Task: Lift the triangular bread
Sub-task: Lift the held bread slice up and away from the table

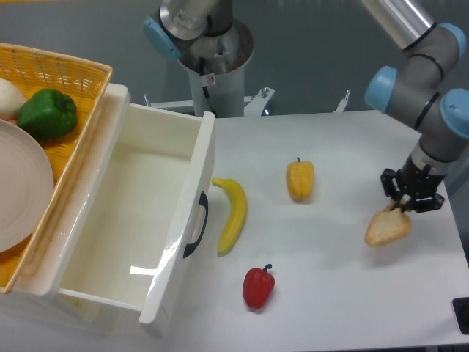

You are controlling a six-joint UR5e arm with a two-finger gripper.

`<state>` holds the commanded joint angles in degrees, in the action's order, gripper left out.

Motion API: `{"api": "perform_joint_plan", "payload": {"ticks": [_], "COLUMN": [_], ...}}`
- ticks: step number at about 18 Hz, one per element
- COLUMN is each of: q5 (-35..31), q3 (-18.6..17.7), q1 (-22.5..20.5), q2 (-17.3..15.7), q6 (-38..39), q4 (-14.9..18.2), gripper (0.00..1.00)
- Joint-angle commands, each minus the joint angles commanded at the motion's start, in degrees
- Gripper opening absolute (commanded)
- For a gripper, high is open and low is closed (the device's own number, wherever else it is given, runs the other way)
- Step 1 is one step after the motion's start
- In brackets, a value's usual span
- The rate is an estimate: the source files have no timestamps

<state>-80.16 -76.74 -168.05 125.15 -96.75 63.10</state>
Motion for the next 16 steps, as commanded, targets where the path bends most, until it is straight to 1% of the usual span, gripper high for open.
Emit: {"api": "perform_joint_plan", "payload": {"ticks": [3, 6, 9, 11, 13, 14, 16], "q5": [0.09, -0.44, -0.44, -2.71, -5.53, -6.23, -7.81], "q3": [3.26, 6.33, 8.88, 10.47, 13.1, 14.24, 15.13], "q1": [0.0, 0.0, 0.09, 0.26, 0.79, 1.05, 1.32], "q2": [0.44, 0.53, 0.62, 0.79, 1.58, 2.02, 2.2], "q6": [-1.52, -1.6, -1.6, -1.6, -1.6, -1.6, -1.6], "q4": [1.49, 5.62, 7.65, 10.1, 13.7, 14.93, 15.65], "gripper": [0.0, 0.0, 0.0, 0.0, 0.0, 0.0, 0.0]}}
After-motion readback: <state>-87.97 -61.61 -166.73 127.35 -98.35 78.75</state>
